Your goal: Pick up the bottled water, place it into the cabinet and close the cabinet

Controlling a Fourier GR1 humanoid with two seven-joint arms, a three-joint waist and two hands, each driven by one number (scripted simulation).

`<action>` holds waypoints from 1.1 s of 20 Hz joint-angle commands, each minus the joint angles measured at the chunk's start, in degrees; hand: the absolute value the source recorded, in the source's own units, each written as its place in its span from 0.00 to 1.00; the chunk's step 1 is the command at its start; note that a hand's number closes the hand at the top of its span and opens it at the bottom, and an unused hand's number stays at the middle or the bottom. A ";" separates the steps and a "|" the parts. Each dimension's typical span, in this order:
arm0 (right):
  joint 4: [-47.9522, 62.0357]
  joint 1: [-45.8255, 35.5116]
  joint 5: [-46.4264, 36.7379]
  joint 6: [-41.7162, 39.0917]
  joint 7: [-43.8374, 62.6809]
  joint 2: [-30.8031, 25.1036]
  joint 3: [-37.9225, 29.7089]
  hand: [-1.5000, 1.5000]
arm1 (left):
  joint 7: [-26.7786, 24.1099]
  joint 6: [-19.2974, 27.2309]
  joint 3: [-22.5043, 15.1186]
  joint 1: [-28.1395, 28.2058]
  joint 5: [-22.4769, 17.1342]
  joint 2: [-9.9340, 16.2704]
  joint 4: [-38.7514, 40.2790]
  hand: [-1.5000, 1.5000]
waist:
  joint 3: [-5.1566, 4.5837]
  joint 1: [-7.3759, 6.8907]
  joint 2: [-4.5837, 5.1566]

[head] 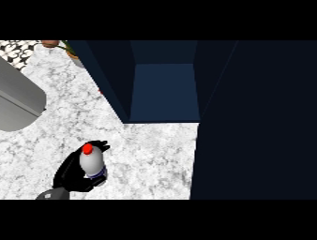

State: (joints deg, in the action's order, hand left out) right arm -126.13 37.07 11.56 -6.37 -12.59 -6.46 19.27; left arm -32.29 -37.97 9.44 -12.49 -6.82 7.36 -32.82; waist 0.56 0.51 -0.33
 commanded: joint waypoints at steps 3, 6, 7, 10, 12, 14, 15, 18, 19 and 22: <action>-2.33 1.18 -0.95 0.71 0.80 -0.52 1.18 0.00 | -4.57 -4.82 -2.52 0.58 0.67 -3.03 1.71 1.00 | -0.64 0.26 0.35; 2.28 -0.73 -0.75 0.34 -2.56 0.48 0.20 0.00 | -4.47 -6.38 -2.59 1.12 0.13 -1.10 0.94 1.00 | -0.61 -0.01 0.35; 2.24 -3.24 0.74 1.13 0.51 0.34 -1.76 0.00 | -1.38 -1.76 -3.44 0.25 -0.29 -4.90 -3.14 1.00 | -0.56 -0.40 0.29; -1.10 1.42 -1.43 1.61 0.15 0.03 1.82 0.00 | -2.12 -2.78 4.13 -2.61 -6.37 1.50 1.68 1.00 | -0.64 0.15 0.39; 2.40 -1.76 -0.91 1.04 -0.78 0.79 1.45 0.00 | -3.35 0.90 6.64 -4.27 -7.77 1.52 3.69 1.00 | -0.65 0.06 0.51; 0.37 0.77 -1.58 0.99 -1.81 0.40 2.61 0.00 | -5.56 4.37 8.48 -5.07 -8.50 1.21 5.41 1.00 | -0.67 0.48 0.49; 0.66 -2.29 -2.83 3.19 0.96 1.53 2.56 0.00 | -3.74 2.95 9.80 -6.78 -10.11 3.36 5.95 1.00 | -0.67 0.15 0.54; 1.74 -4.86 -1.05 3.54 2.27 1.14 0.34 0.00 | -6.44 2.46 8.12 -4.50 -8.61 3.25 6.33 1.00 | -0.61 -0.16 0.40; 3.51 -2.60 0.45 0.61 -1.30 -0.23 -0.02 0.00 | -6.71 2.90 9.36 -7.87 -9.54 3.12 8.40 1.00 | -0.63 0.25 0.46; 2.29 -0.67 1.42 1.07 -1.49 -0.48 -0.34 0.00 | -4.13 2.71 9.83 -8.05 -11.88 1.72 7.01 1.00 | -0.59 0.11 0.34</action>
State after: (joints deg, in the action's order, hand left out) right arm -123.06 34.80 11.30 -5.00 -13.78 -6.17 19.80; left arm -34.62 -31.75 18.15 -19.57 -16.55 9.38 -26.13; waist -0.04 0.63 0.08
